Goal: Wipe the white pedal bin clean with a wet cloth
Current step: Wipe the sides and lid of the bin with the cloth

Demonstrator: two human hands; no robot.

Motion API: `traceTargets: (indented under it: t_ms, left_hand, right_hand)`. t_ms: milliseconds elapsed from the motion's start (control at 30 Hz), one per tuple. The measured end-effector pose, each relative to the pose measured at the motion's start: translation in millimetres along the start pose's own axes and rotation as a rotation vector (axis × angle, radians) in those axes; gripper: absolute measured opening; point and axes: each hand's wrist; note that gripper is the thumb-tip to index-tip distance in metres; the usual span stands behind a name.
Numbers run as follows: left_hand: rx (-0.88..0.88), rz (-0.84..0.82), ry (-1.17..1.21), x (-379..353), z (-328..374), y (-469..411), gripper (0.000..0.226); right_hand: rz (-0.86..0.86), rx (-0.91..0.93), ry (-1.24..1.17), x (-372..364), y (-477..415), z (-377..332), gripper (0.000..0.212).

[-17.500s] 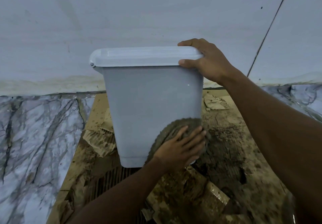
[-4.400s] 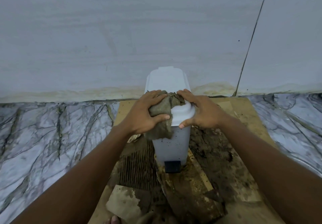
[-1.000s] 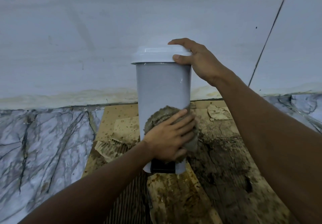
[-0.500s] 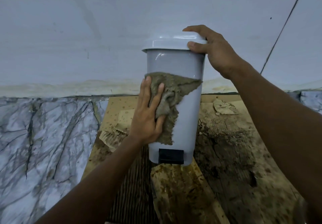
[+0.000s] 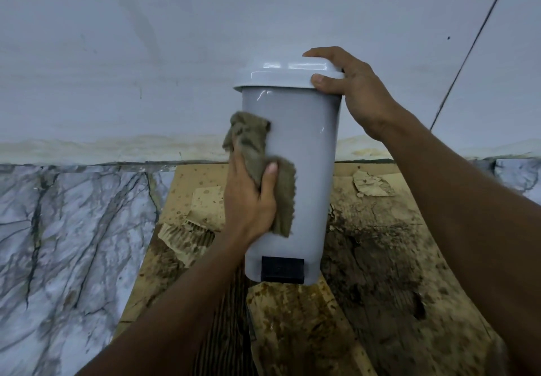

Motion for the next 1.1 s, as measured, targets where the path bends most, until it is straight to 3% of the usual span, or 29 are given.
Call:
traceTargets:
  t_ms: [100, 200, 367, 433, 533, 833, 967, 1100]
  left_hand:
    - [0.028, 0.094, 0.027, -7, 34, -40, 0.075]
    - [0.077, 0.188, -0.124, -20, 55, -47, 0.083]
    - [-0.187, 0.246, -0.576, -40, 58, -17, 0.083]
    - [-0.363, 0.173, -0.762, -46, 56, -9, 0.08]
    - [-0.657, 0.013, -0.848, -48, 51, 5, 0.067]
    - [-1.192, -0.477, -1.027, -21, 1, 29, 0.063]
    - [-1.258, -0.479, -0.963, -1, -11, 18, 0.063]
    - [-1.121, -0.323, -0.863, 12, -14, 11, 0.064]
  right_hand:
    - [-0.008, 0.002, -0.006, -1, 3, 0, 0.033]
    - [-0.003, -0.015, 0.001, 2, 3, -2, 0.033]
    - [-0.032, -0.036, -0.015, 2, 5, -7, 0.033]
    - [-0.037, -0.051, 0.014, 1, 3, -9, 0.033]
    - [-0.035, -0.059, 0.032, 2, 3, -10, 0.034]
    - [-0.063, -0.058, 0.0, 4, 7, -8, 0.034]
    - [-0.059, -0.041, 0.005, 4, 10, -7, 0.035]
    - [-0.032, -0.035, -0.011, 0, 7, -6, 0.035]
Point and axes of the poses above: each hand's wrist, its own y-axis away from the middle knuckle, its own x-axis out of the back of the hand, z = x × y, and after that the axes turned 7 degrees about x, right-handed
